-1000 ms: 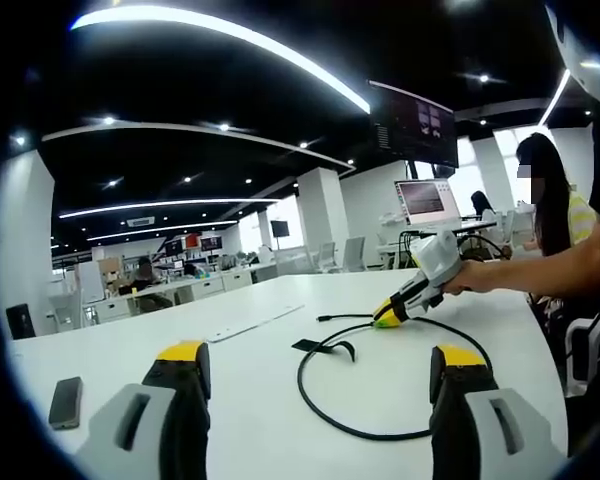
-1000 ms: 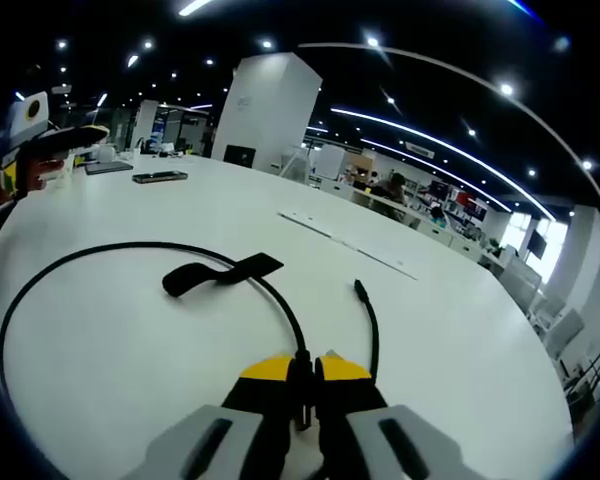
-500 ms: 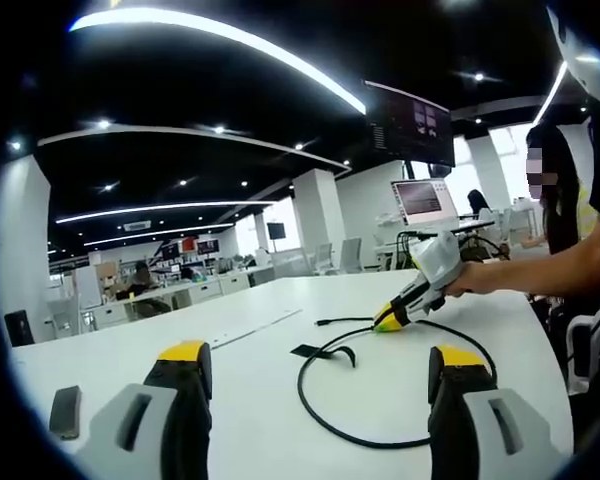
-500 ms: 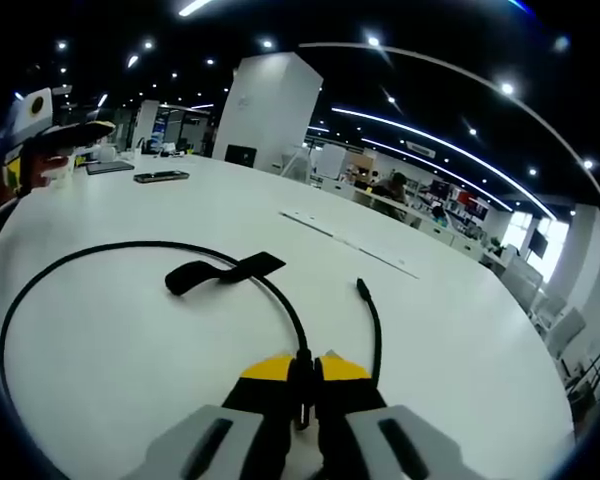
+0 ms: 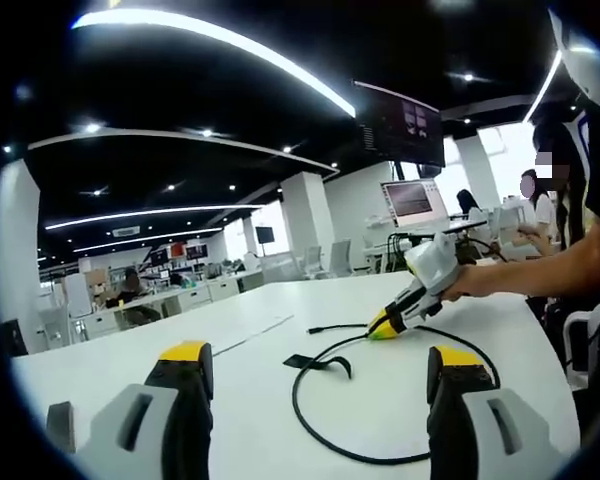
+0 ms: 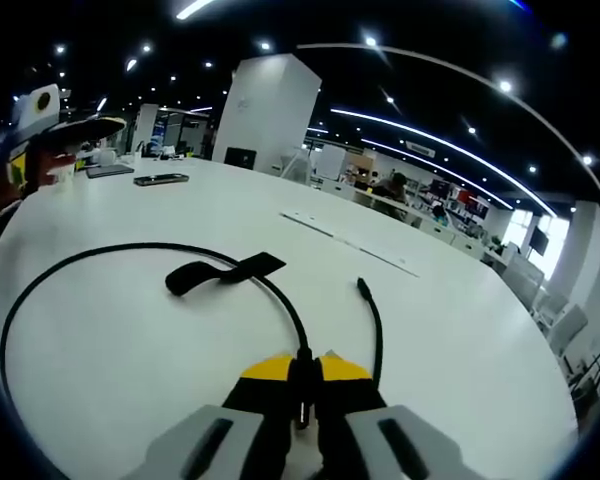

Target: Find the charging cable on the desk, coil it up and secure with Velcro.

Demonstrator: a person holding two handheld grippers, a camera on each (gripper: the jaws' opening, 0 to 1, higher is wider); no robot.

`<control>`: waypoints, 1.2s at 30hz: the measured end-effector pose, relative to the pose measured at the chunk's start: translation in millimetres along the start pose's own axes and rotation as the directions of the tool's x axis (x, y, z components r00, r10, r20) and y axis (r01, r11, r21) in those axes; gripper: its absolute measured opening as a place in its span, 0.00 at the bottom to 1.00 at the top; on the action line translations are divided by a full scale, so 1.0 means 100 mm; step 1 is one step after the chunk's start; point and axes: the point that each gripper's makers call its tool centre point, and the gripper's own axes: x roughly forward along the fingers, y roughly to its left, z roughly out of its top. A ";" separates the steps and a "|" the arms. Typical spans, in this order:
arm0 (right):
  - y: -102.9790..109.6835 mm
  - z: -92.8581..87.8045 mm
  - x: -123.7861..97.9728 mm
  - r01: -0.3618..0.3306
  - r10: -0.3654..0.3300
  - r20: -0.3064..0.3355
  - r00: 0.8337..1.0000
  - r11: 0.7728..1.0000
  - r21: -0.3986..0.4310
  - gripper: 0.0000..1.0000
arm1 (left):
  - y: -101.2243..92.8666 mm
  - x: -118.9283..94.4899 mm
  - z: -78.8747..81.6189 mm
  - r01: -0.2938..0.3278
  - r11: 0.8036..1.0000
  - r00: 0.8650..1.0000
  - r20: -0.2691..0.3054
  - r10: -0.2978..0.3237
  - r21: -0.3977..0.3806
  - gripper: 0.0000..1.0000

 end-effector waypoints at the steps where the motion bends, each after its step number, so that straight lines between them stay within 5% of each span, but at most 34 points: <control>1: 0.00 0.00 0.00 0.000 0.000 0.000 1.000 1.000 0.000 0.09 | 0.01 0.02 0.00 0.004 1.000 1.000 -0.004 -0.004 0.002 0.88; 36: 0.02 -0.03 -0.03 0.011 -0.011 0.006 1.000 1.000 0.020 0.09 | 0.11 0.58 0.13 0.088 0.996 0.996 0.024 -0.087 -0.024 0.86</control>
